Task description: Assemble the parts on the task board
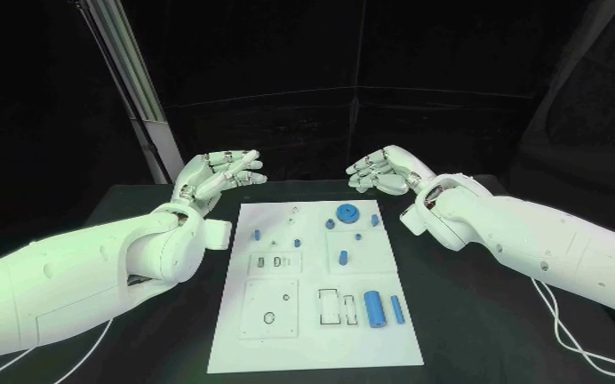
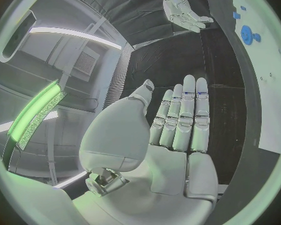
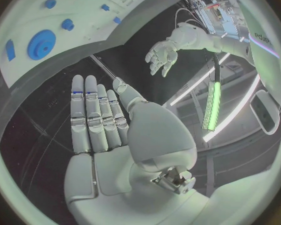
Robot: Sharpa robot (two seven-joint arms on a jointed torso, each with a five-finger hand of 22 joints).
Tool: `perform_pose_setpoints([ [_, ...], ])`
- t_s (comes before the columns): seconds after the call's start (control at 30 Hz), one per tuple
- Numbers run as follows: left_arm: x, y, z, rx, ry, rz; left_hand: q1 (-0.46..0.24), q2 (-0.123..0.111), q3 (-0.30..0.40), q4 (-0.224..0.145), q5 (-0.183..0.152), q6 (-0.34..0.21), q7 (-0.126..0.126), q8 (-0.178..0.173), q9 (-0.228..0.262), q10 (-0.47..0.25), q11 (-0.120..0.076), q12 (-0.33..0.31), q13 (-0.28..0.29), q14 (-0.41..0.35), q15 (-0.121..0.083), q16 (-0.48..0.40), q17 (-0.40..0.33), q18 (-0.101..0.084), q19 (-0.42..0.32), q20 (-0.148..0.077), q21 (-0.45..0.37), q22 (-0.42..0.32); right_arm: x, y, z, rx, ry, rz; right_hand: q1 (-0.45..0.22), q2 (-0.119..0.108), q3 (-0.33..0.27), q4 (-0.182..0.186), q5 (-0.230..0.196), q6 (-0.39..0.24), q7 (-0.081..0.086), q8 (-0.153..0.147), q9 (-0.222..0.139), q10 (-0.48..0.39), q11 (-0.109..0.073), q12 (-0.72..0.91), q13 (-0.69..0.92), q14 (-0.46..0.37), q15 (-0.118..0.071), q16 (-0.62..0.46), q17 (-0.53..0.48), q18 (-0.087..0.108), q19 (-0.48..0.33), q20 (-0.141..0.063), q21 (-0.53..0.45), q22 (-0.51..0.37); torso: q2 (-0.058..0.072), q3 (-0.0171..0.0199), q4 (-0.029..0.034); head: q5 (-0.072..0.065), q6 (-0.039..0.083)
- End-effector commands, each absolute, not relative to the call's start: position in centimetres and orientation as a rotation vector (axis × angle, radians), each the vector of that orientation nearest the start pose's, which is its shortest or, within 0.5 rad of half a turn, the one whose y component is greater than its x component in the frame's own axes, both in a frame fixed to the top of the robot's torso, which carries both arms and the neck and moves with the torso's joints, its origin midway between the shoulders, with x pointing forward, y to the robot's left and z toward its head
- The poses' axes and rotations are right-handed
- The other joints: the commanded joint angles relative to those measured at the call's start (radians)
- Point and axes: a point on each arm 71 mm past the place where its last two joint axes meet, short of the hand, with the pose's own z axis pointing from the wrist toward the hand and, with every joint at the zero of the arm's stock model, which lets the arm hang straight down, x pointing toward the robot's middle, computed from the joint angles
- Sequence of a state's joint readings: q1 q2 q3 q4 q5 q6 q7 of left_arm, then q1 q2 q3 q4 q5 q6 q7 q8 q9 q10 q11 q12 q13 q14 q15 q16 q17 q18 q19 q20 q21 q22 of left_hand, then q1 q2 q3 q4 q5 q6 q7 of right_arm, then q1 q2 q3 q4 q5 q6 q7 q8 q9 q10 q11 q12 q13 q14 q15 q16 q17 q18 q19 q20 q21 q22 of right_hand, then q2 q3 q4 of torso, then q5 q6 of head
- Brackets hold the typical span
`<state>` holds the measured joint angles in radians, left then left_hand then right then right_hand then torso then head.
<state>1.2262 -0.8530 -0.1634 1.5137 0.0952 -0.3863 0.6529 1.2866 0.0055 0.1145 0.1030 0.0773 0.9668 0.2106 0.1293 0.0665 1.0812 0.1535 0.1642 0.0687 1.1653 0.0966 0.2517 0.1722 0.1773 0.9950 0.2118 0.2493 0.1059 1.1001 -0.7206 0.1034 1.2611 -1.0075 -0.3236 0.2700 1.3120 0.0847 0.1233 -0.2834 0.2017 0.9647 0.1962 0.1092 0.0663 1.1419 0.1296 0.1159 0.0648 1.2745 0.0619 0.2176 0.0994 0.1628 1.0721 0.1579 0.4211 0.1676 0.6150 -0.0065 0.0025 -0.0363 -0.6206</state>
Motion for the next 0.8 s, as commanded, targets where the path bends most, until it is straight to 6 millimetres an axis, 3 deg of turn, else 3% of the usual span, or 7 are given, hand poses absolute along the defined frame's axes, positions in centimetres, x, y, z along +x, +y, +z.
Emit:
perform_pose_setpoints([
  [0.03,47.5,22.1,-19.1,-1.049,1.246,-1.607,-0.002,0.010,-0.002,-0.008,-0.005,0.007,0.004,-0.006,-0.001,0.007,-0.001,-0.006,0.000,0.009,0.002,-0.003,0.003,0.008,0.009,0.001,-0.005,-0.002,52.7,-20.5,-19.5,-0.058,1.632,0.834,0.002,-0.036,0.022,-0.004,0.008,0.052,-0.019,-0.014,0.000,0.085,-0.035,-0.015,0.003,0.166,-0.052,0.055,0.039,0.020,0.107,-0.053,0.131,0.064,0.035,-0.0086,0.0101,-0.011,0.012],
  [0.13,46.9,21.7,-18.9,-1.051,1.257,-1.628,-0.004,0.010,-0.001,-0.013,-0.005,0.005,0.006,-0.012,-0.002,0.004,0.001,-0.014,-0.001,0.007,0.003,-0.009,0.006,0.007,0.011,0.002,-0.010,-0.005,52.9,-20.1,-19.3,-0.165,1.645,0.739,-0.009,-0.048,0.030,-0.002,0.003,0.057,-0.024,-0.024,-0.001,0.091,-0.040,-0.028,0.002,0.227,-0.064,0.097,0.068,0.019,0.132,-0.065,0.188,0.097,0.055,-0.0137,0.0173,-0.018,0.024],
  [0.27,46.5,21.3,-18.8,-1.054,1.269,-1.644,-0.006,0.011,0.000,-0.017,-0.005,0.004,0.008,-0.018,-0.002,0.002,0.003,-0.022,-0.002,0.003,0.006,-0.015,0.009,0.006,0.010,0.003,-0.017,-0.009,53.0,-19.5,-19.3,-0.252,1.651,0.660,-0.027,-0.058,0.046,-0.001,-0.004,0.061,-0.026,-0.036,-0.001,0.082,-0.042,-0.049,0.001,0.236,-0.068,0.192,0.127,0.018,0.144,-0.071,0.252,0.134,0.074,-0.0163,0.0242,-0.025,0.029],
  [0.57,46.3,20.7,-18.8,-1.053,1.285,-1.664,-0.007,0.012,0.001,-0.019,-0.005,0.004,0.008,-0.020,-0.002,0.001,0.004,-0.025,-0.002,0.002,0.006,-0.018,0.011,0.006,0.010,0.004,-0.019,-0.011,52.8,-18.1,-19.2,-0.374,1.646,0.591,-0.057,-0.080,0.083,0.004,-0.012,0.040,-0.024,-0.045,-0.001,0.027,-0.033,-0.052,0.001,0.229,-0.064,0.380,0.247,0.018,0.130,-0.066,0.372,0.208,0.105,-0.0203,0.0329,-0.028,0.030],
  [0.8,46.3,20.5,-18.9,-1.048,1.296,-1.662,-0.006,0.016,0.007,-0.028,-0.005,-0.002,0.012,-0.029,-0.003,-0.005,0.007,-0.035,-0.002,0.001,0.008,-0.024,0.016,0.006,0.011,0.005,-0.026,-0.015,52.4,-17.3,-19.0,-0.431,1.634,0.592,-0.067,-0.091,0.107,0.009,-0.014,0.035,-0.021,-0.044,0.000,0.010,-0.030,-0.050,0.002,0.207,-0.060,0.481,0.314,0.020,0.105,-0.059,0.454,0.260,0.120,-0.0200,0.0366,-0.034,0.027],
])
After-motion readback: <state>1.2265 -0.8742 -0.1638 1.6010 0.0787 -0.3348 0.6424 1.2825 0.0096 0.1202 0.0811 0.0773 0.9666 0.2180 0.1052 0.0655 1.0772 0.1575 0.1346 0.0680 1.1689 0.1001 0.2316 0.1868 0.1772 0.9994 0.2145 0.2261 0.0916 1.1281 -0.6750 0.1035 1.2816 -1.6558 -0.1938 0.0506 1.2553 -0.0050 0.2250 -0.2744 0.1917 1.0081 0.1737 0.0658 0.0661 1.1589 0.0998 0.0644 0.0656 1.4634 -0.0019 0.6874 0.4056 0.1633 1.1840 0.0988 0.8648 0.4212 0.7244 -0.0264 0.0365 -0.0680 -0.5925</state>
